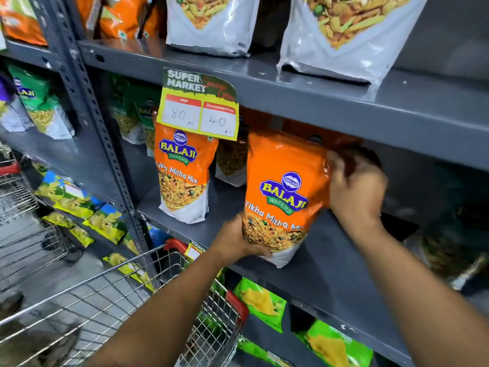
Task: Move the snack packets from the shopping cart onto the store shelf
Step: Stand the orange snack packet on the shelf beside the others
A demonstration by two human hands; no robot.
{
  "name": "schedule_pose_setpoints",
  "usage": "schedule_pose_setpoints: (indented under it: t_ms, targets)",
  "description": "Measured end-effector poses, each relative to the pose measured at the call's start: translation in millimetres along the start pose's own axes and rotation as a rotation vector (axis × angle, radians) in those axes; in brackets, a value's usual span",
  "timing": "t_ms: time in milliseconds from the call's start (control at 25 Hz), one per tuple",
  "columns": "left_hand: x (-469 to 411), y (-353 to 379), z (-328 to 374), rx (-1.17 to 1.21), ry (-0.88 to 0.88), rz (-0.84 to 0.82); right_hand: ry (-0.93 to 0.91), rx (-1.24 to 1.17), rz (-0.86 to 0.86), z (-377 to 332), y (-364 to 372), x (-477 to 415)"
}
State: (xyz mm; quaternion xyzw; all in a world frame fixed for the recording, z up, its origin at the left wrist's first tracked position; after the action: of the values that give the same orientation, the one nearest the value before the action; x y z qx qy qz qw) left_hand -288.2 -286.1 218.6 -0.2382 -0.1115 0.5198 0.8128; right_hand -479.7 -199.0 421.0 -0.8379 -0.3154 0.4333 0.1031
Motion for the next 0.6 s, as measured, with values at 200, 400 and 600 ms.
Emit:
schedule_pose_setpoints:
  t_ms: [200,400,600]
  targets:
    - [2.6,0.5,-5.6,0.039,-0.034,-0.043,0.202,-0.687,-0.339,59.0,37.2,54.0]
    - [-1.3,-1.4,-9.9,0.033,-0.025,-0.082,0.321,-0.490,-0.647,104.2,86.1,122.0]
    - [-1.2,-7.7,-12.7,0.016,0.005,-0.096,0.332,-0.557,-0.597,103.3,94.7,134.4]
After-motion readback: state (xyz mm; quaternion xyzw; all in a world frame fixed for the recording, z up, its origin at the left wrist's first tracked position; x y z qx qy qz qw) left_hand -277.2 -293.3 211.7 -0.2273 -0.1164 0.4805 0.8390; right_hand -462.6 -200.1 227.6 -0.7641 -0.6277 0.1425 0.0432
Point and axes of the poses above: each hand's wrist, its own x-axis away from the middle knuckle, its own y-axis out of the palm, z = x × y, the point moved 5 cm from there along -x, towards the middle knuckle, and after that the axes turned 4 degrees about -z, right-handed, at the moved point
